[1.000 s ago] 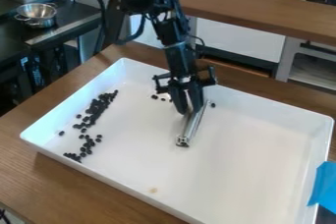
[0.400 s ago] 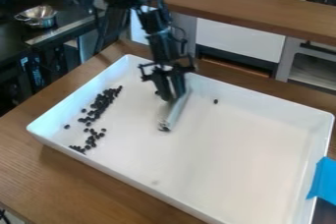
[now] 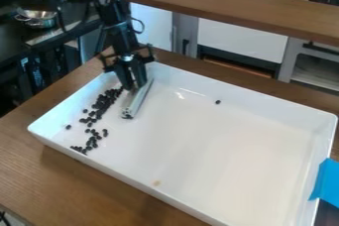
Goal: Sweep into pile
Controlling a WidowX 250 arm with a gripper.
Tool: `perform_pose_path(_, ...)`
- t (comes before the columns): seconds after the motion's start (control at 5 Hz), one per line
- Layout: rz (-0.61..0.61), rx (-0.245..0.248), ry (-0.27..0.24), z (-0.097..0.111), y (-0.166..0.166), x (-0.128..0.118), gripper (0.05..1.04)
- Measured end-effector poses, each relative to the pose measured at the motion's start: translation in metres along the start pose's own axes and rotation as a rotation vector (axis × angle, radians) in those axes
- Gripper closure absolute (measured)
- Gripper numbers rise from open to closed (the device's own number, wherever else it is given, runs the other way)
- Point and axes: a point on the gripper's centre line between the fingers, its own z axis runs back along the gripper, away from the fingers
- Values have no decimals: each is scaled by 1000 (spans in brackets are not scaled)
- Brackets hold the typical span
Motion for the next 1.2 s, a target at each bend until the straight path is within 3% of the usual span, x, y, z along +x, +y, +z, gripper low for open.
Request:
perform_pose_path(0.2, -9, 13, 2, 7, 19, -10, 774)
perform_pose_path(0.4, 8, -25, 7, 9, 27, -20, 774)
perform_pose_path(0.6, 32, -90, 15, 11, 13, -32, 774)
perform_pose_path(0.8, 15, -164, 9, 23, -21, -41, 774)
perform_pose_path(1.0, -40, -197, 21, 20, -67, -59, 774)
perform_pose_path(1.2, -125, -179, 45, 8, -108, -64, 774)
